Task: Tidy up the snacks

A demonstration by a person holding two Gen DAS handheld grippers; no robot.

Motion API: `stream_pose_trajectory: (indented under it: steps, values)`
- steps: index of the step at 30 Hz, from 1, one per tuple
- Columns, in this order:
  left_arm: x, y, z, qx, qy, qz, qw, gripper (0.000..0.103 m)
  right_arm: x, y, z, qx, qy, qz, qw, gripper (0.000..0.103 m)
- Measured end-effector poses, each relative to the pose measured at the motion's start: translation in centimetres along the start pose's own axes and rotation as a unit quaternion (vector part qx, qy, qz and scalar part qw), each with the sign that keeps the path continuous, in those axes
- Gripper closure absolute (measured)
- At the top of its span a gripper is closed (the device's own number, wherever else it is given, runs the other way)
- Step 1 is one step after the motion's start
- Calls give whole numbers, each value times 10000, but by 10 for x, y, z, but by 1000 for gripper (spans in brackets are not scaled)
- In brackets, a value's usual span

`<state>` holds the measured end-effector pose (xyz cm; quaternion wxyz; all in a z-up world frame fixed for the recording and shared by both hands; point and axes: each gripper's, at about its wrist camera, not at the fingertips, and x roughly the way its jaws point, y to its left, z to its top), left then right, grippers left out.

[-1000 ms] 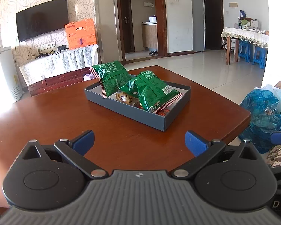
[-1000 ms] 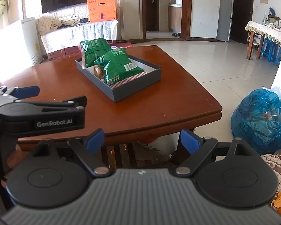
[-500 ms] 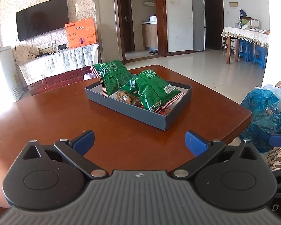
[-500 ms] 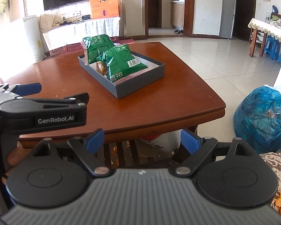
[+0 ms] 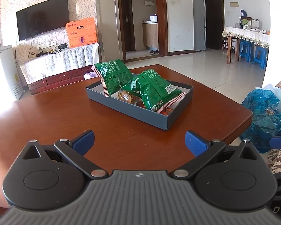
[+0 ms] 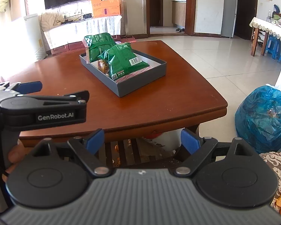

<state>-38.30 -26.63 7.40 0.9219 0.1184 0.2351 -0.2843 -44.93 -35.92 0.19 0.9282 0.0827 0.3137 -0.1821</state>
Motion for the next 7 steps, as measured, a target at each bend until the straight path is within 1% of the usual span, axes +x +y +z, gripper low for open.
stream_pose_trajectory:
  steps: [7]
  values:
    - [0, 0, 0, -2, 2, -1, 10000, 0, 1, 0, 0, -17, 22, 16, 10000, 13]
